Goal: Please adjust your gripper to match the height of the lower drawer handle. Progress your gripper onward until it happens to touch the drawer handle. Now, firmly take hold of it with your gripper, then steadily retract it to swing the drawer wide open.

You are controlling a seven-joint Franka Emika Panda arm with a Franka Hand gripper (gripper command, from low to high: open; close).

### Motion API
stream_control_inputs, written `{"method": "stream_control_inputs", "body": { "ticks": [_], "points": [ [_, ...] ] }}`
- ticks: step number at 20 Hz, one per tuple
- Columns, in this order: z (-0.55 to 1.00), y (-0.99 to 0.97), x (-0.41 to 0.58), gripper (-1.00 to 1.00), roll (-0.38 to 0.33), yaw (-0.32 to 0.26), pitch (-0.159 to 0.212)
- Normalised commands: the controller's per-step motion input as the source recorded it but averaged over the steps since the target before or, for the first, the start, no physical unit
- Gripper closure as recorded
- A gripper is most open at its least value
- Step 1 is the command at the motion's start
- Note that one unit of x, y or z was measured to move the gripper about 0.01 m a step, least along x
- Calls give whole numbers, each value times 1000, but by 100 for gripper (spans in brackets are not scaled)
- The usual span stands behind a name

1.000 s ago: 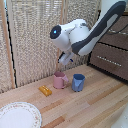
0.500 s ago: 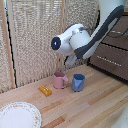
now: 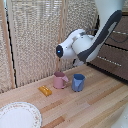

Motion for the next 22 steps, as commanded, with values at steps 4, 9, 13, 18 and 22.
{"method": "stream_control_inputs", "body": {
  "ticks": [4, 9, 13, 18, 22],
  "points": [
    [-153, -652, -79, -100, -4, 187, 2],
    [-225, -555, 0, -100, -48, 215, 54],
    [-300, -532, -21, -100, -91, 197, 37],
    [-371, -474, -213, -100, -96, 149, 16],
    [-311, -460, -139, -100, -17, 108, 0]
  ]
}}
